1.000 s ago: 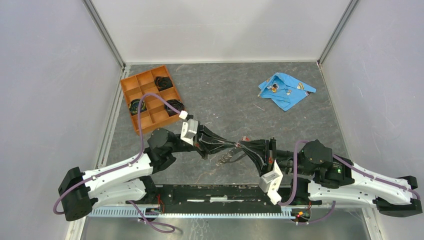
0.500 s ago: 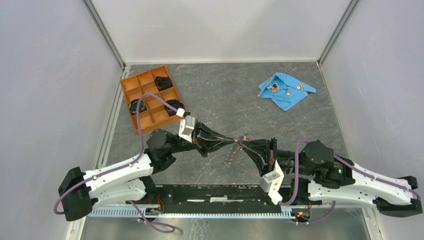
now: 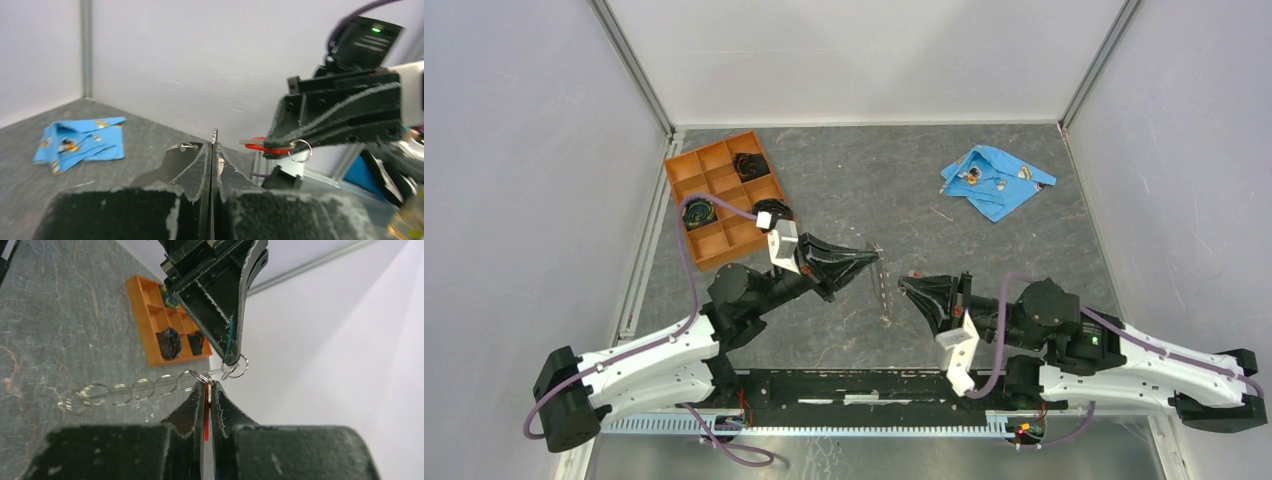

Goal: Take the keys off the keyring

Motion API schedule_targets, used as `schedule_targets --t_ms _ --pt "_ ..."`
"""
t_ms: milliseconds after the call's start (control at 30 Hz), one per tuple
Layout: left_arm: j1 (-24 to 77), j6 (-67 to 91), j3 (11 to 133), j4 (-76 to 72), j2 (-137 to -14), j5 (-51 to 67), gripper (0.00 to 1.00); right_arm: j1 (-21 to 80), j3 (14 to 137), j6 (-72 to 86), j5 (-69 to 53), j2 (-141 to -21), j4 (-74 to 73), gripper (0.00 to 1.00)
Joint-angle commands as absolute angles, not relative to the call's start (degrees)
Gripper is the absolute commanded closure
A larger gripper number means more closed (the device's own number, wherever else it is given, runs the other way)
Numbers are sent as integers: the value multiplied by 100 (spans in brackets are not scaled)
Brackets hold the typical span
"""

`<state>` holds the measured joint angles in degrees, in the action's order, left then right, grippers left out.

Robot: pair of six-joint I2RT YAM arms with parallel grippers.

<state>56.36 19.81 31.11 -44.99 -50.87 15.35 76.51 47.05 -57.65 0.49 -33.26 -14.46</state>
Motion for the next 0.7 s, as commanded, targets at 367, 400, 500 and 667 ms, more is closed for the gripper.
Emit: schedule_targets --t_ms 367,400,500,667 --pt "5133 2778 3216 -2226 -4725 -1291 98 7681 4644 -2623 1519 -4104 -1091 99" --pt "5032 2916 3206 -2077 -4747 -1283 98 7680 4640 -2386 1560 -4181 -1126 100" --pt "4742 3219 3163 -1716 -4776 -1151 98 7678 4615 -1562 1944 -4515 -1234 100" --pt "4469 3305 3059 -1472 -4688 -999 98 7596 4202 -703 2560 -5042 -992 100"
